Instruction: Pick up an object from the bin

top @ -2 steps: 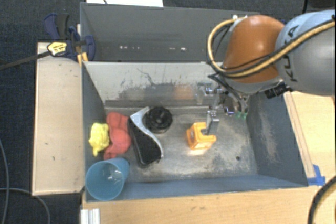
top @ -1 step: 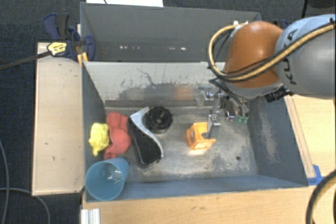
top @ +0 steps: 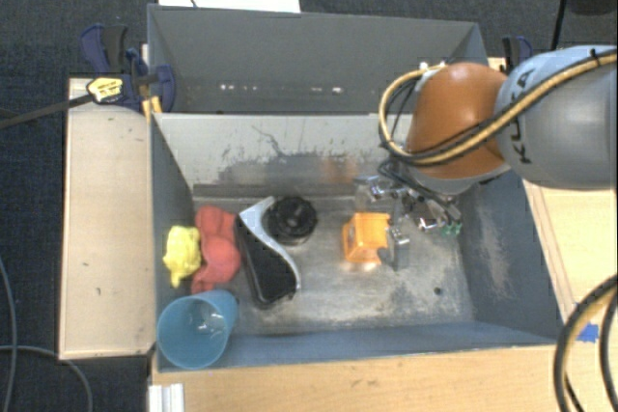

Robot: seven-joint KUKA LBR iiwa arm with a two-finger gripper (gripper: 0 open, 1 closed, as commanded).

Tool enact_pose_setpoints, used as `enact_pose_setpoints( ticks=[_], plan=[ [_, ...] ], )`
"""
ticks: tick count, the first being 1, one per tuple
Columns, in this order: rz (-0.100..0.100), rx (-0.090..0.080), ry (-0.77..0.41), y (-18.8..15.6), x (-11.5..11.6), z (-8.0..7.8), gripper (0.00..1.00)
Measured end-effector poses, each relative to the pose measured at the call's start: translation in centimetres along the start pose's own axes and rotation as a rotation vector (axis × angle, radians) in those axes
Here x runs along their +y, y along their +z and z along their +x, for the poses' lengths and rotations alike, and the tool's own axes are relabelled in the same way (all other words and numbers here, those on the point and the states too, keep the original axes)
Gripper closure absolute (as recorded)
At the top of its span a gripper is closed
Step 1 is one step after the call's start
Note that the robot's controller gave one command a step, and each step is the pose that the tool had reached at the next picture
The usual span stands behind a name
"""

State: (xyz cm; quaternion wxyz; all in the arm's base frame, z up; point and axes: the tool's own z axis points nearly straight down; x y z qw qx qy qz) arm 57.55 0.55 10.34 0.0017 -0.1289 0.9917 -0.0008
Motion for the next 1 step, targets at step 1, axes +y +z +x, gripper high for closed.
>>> enact_pose_setpoints(
  ticks=[1],
  plan=[
    [-0.002, -0.014, 0.152, 2.77, -0.29, 2.76, 1.00]
  ],
)
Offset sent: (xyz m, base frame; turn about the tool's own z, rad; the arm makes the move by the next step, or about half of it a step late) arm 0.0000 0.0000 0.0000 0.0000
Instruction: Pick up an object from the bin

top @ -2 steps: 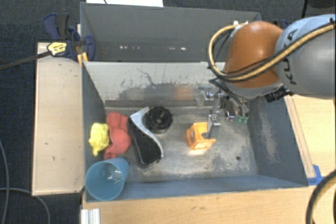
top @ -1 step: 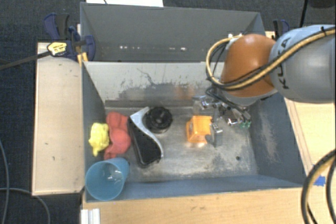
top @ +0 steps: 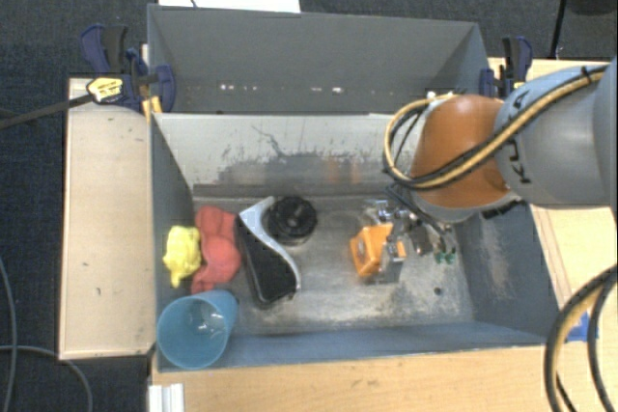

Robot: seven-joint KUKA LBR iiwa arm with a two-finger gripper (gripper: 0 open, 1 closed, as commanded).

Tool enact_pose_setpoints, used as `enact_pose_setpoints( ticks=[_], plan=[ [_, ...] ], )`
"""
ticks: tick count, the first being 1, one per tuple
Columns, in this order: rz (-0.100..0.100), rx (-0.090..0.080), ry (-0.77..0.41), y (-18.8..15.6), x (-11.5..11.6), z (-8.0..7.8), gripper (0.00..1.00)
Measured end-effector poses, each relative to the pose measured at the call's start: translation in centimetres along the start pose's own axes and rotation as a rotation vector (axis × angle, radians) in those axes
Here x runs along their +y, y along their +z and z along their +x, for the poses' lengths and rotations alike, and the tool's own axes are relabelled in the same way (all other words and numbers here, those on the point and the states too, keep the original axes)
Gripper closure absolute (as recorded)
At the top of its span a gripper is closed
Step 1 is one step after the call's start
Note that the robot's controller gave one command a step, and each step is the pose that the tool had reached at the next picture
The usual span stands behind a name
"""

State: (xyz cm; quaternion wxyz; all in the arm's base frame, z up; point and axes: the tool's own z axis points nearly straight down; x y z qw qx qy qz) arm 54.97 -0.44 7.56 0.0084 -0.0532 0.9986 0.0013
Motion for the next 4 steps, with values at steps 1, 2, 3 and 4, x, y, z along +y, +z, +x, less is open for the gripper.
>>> enact_pose_setpoints(
  ticks=[1, 2, 3, 4],
  plan=[
    [0.000, 0.000, 0.001, 0.0, 0.0, 0.0, 1.00],
    [0.002, 0.014, 0.020, -11.8, 0.5, -0.9, 1.00],
    [0.002, 0.014, 0.020, -11.8, 0.5, -0.9, 1.00],
    [0.001, 0.019, 0.029, -15.5, 0.4, -1.9, 1.00]
  ],
)
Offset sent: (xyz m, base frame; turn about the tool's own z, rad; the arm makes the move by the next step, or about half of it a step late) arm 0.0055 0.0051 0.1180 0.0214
